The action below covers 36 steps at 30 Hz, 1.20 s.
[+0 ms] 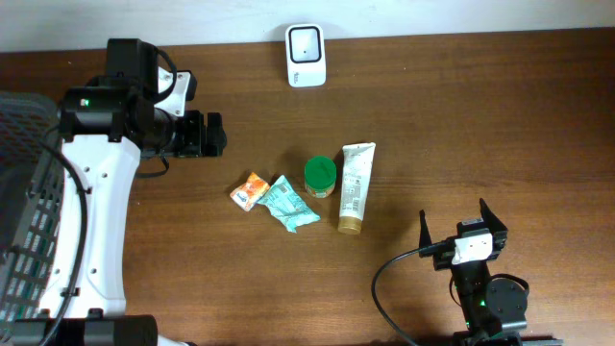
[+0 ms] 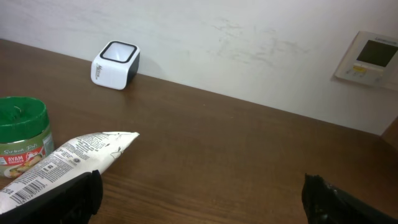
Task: Scan the item barcode
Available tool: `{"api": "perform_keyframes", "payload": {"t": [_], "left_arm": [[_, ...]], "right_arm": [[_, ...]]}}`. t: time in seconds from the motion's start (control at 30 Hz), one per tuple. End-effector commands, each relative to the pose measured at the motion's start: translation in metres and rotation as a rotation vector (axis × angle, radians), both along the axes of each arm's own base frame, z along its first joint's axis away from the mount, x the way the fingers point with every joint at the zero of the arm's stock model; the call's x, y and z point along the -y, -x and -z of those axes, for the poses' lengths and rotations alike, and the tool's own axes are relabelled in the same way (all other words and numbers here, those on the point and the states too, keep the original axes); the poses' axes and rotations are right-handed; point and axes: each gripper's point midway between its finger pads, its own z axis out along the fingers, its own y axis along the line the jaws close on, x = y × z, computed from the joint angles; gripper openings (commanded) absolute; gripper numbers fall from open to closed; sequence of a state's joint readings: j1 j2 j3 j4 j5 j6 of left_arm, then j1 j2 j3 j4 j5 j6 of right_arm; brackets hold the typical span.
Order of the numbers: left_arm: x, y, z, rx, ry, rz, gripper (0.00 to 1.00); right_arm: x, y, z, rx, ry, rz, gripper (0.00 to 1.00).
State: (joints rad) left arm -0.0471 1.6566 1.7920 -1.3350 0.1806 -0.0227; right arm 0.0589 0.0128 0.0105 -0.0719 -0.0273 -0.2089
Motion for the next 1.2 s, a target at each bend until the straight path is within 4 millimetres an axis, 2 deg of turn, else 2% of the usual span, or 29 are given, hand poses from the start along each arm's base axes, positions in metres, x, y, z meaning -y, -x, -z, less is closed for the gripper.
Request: {"api": "perform_keyframes", "payload": {"t": [0.0,0.43,0.57,0.63,0.77,0.87,1.07,1.17], "left_arm": [[0.0,-0.002,-0.015,0.052,0.004,0.01,0.99],[-0.002,-0.012,-0.02,0.102,-0.007,0.016,0.99],[-0.016,-0.019,-0.036,0.164,-0.102,0.023,0.99],[-0.023,-0.023,-0.052,0.208,-0.139,0.002,0.99],[-0.025,-0.027,-0.074,0.268,-0.15,-0.01,0.99],[-0.029,-0.027,-0.076,0.274,-0.151,-0.021,0.99],[-0.055,-0.027,-0.076,0.265,-0.16,-0.085,0.99],[-0.057,-0.027,-0.076,0.264,-0.161,-0.09,0.99]], "right_arm": [[-0.001,0.0,0.002,-0.003,-0.011,-0.004,0.98],[-0.001,0.0,0.002,-0.003,-0.011,-0.004,0.99],[-0.001,0.0,0.002,-0.003,-0.01,-0.004,0.98],[-0.001,0.0,0.002,-0.003,-0.011,-0.004,0.98],[-0.001,0.0,0.002,-0.003,-0.011,-0.004,0.98],[-0.001,0.0,0.002,-0.003,-0.01,-0.004,0.99],[-0.001,0.0,0.002,-0.003,-0.011,-0.004,0.99],[-0.001,0.0,0.002,-0.003,-0.01,-0.004,0.98]]}}
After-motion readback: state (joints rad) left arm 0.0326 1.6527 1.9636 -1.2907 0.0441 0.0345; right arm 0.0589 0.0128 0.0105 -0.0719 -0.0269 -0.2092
